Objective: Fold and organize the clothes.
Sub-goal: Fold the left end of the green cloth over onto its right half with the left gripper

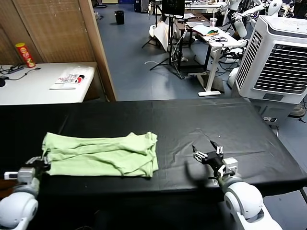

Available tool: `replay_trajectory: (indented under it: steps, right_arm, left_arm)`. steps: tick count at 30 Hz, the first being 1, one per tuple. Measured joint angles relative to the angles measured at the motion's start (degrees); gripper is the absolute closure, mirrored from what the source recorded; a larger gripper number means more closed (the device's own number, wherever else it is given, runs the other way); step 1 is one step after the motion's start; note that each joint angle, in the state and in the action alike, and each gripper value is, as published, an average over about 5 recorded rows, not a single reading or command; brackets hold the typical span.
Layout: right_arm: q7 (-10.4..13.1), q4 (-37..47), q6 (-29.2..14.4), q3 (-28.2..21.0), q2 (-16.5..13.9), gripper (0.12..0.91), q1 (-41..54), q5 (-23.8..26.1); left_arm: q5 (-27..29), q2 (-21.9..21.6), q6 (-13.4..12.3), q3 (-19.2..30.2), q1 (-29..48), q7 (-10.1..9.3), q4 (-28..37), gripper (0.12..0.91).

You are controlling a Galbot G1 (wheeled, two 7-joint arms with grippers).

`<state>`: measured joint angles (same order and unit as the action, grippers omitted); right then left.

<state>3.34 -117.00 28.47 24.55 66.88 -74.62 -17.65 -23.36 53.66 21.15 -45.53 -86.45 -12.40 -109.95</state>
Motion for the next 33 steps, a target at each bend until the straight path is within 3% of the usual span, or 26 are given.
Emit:
replay_trajectory:
  steps: [5, 11, 15, 22, 33]
  right_arm:
    - [0.0, -0.9, 0.0, 0.9, 0.1, 0.227, -1.1, 0.7]
    - [0.1, -1.9, -0.1, 2.6, 0.9, 0.227, -3.1, 2.1]
    - [0.1, -2.5, -0.1, 3.5, 1.8, 0.227, -4.5, 3.1]
    - [0.2, -3.1, -0.1, 4.3, 3.0, 0.227, -6.3, 4.0]
    - [0.2, -3.3, -0.1, 3.9, 3.8, 0.227, -6.7, 4.6]
  left_arm:
    - [-6.8, 2.9, 4.2, 2.2, 0.7, -1.2, -7.1, 0.865]
    - [-16.2, 7.1, 9.2, 8.8, 3.4, -5.48, -14.7, 0.865]
    - [-19.7, 9.9, 11.3, 14.5, 5.6, -7.72, -17.2, 0.865]
    - [-20.4, 14.0, 12.3, 23.3, 10.3, -9.58, -17.6, 0.865]
    - [-16.6, 18.6, 11.3, 29.3, 14.0, -8.52, -14.4, 0.865]
